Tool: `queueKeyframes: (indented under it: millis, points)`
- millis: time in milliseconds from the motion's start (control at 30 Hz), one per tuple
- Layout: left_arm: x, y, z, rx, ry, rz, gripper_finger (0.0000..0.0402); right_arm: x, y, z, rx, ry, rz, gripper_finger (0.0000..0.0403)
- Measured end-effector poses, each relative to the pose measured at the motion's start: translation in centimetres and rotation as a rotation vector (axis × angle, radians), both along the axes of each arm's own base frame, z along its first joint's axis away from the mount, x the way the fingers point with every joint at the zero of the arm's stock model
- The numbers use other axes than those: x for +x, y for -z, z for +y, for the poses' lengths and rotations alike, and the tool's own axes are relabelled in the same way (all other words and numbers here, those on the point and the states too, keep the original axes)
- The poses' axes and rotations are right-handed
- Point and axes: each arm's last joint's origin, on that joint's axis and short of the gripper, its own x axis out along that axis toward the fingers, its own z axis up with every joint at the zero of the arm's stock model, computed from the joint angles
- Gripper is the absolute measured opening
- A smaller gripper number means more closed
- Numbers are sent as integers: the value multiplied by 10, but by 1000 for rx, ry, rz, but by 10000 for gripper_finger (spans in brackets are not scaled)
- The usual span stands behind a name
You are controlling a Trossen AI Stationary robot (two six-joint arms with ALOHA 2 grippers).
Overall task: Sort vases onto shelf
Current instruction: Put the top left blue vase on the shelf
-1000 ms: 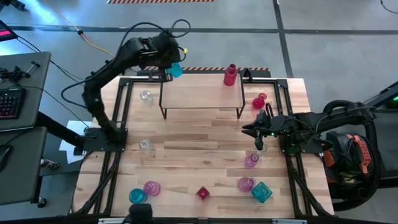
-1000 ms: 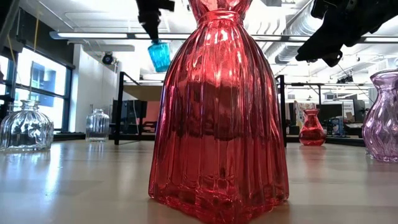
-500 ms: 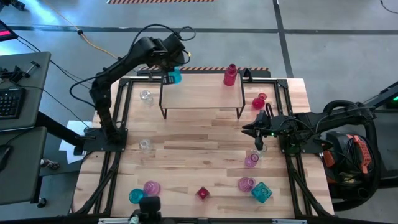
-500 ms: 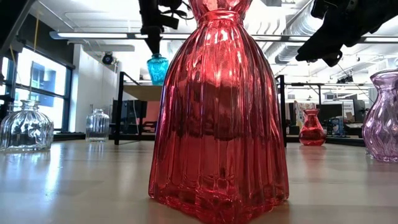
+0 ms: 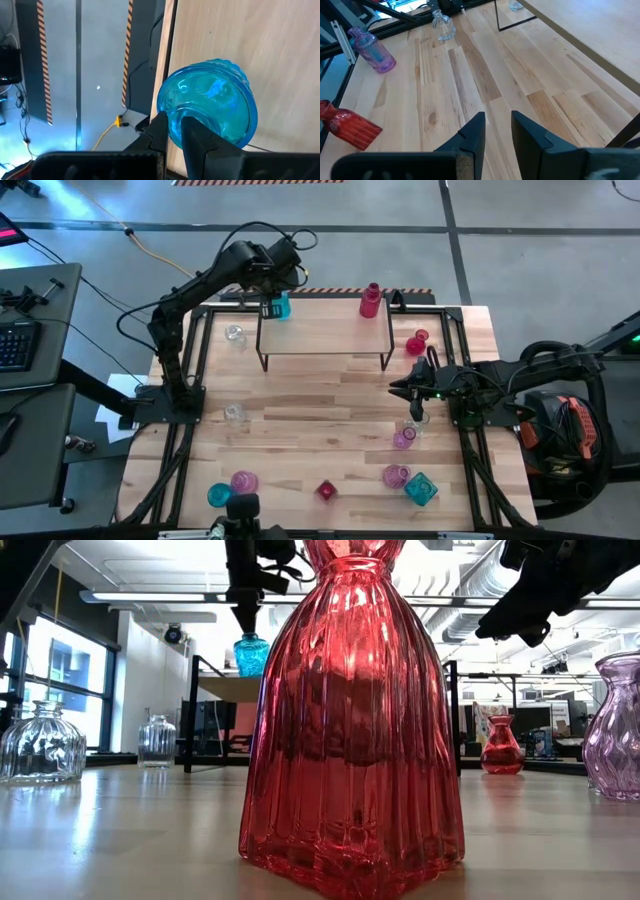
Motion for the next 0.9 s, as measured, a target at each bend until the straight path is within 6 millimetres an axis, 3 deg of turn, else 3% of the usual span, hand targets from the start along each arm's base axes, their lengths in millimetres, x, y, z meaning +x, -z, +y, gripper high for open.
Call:
queueKeyframes:
  millis: [900]
  points:
    - [-2, 3, 6, 7, -40, -11, 19, 0, 0, 0, 0, 0, 1, 74]
